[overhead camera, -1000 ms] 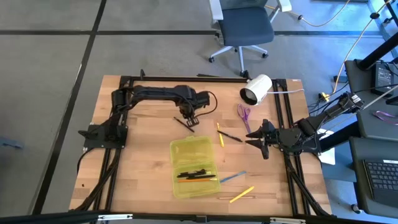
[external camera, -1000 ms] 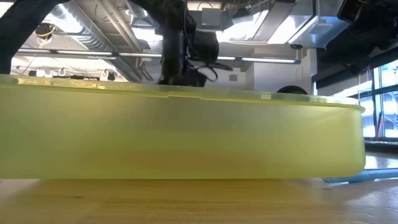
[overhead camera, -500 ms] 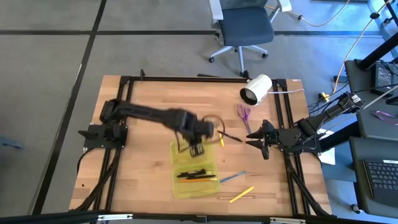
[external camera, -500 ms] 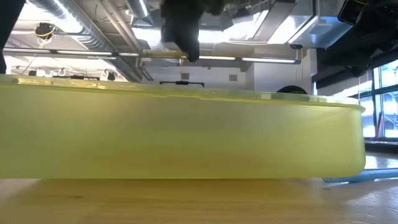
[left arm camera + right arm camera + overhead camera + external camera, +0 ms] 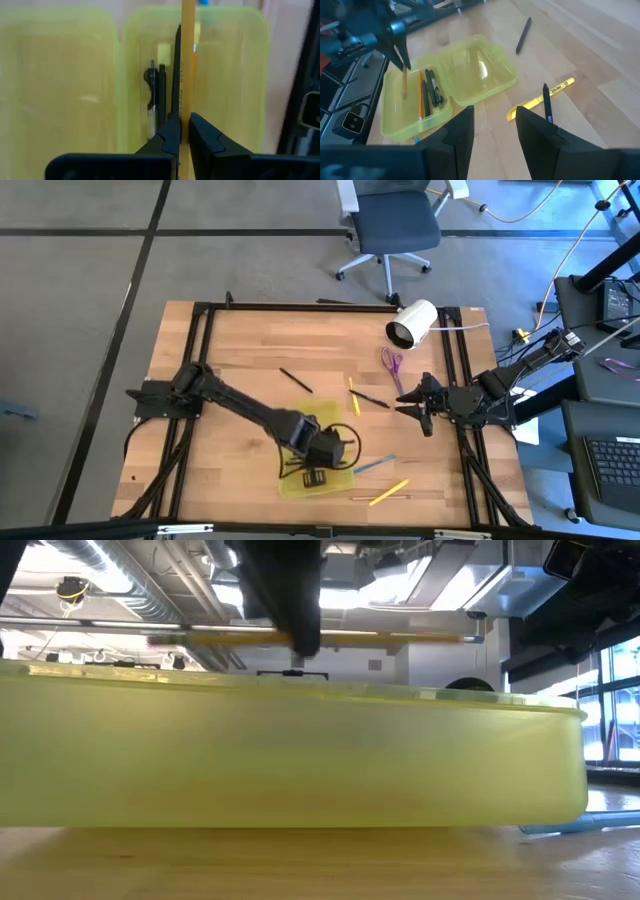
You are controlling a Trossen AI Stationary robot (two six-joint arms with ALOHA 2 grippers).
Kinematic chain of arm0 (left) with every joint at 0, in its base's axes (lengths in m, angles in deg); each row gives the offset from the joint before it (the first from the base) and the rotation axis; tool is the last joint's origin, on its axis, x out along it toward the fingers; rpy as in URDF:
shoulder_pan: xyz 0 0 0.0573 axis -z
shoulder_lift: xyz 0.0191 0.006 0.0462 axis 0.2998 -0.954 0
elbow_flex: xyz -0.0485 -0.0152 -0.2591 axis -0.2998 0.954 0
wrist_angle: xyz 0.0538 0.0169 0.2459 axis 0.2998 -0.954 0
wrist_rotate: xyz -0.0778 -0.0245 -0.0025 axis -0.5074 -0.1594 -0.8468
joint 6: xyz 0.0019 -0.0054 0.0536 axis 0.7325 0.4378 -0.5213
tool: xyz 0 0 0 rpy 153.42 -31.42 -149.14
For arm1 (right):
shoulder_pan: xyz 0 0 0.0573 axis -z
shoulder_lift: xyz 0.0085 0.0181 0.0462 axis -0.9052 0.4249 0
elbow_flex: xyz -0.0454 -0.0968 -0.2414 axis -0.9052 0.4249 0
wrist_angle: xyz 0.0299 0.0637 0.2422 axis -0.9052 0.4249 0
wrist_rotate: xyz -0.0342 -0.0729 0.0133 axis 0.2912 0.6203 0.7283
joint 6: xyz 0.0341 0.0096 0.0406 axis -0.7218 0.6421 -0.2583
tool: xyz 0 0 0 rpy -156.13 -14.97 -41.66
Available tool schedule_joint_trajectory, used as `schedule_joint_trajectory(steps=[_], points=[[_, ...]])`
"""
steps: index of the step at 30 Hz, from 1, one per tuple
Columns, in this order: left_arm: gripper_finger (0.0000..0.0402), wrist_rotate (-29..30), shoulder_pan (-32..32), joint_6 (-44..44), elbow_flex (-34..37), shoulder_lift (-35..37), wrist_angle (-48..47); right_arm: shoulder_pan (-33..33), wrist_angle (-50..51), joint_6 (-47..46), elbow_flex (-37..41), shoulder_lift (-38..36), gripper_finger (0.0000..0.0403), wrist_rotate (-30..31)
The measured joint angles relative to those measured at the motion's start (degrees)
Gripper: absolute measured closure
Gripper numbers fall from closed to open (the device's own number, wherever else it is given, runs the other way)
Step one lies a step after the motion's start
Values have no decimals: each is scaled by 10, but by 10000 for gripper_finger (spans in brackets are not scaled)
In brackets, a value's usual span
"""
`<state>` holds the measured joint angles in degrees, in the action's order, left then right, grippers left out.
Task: Pick & place school supplies into a supply box
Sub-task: Put the yellow pencil into the yellow supplies box
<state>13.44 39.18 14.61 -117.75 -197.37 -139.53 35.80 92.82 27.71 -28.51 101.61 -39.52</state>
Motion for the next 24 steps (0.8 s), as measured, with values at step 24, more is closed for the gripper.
schedule_joint_trajectory(steps=[24], points=[[385,-39,19,-151,0,-63,13,0,30,-1,0,0,253,-40]])
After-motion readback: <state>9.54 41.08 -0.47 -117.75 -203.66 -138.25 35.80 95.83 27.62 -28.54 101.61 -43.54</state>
